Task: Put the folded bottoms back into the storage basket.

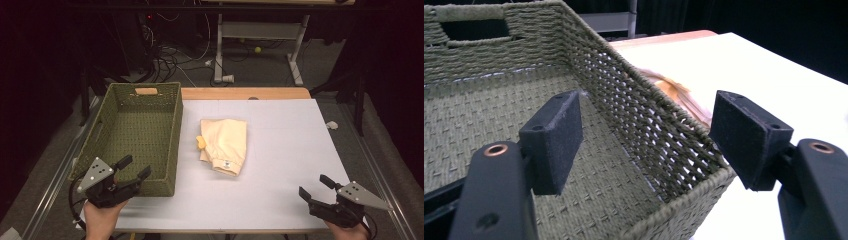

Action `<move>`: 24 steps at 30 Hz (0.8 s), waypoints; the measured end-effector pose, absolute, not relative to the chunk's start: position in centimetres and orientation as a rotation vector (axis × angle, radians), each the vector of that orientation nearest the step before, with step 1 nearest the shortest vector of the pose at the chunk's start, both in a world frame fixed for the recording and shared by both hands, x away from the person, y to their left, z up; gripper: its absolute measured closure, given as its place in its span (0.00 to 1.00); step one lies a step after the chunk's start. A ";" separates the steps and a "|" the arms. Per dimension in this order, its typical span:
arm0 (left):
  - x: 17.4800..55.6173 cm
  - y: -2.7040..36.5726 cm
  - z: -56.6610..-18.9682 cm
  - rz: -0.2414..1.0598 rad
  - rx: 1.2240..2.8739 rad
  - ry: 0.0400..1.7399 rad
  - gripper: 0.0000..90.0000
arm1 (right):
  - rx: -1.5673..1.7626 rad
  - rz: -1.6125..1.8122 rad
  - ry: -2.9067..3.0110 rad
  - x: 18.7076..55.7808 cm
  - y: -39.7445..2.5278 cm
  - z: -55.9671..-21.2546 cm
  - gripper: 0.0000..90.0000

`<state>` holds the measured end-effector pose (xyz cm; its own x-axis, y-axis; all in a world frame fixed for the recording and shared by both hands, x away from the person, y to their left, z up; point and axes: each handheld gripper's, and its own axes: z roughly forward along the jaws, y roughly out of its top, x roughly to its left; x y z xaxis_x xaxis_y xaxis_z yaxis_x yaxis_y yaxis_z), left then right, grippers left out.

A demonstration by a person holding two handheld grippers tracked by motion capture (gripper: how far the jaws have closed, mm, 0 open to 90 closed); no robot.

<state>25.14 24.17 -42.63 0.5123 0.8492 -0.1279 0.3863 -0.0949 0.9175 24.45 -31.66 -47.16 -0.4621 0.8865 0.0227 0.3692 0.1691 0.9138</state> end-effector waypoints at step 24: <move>26.4 20.6 -42.2 0.472 1.759 0.984 0.30 | 1.181 1.265 1.919 24.5 -31.7 -47.2 0.21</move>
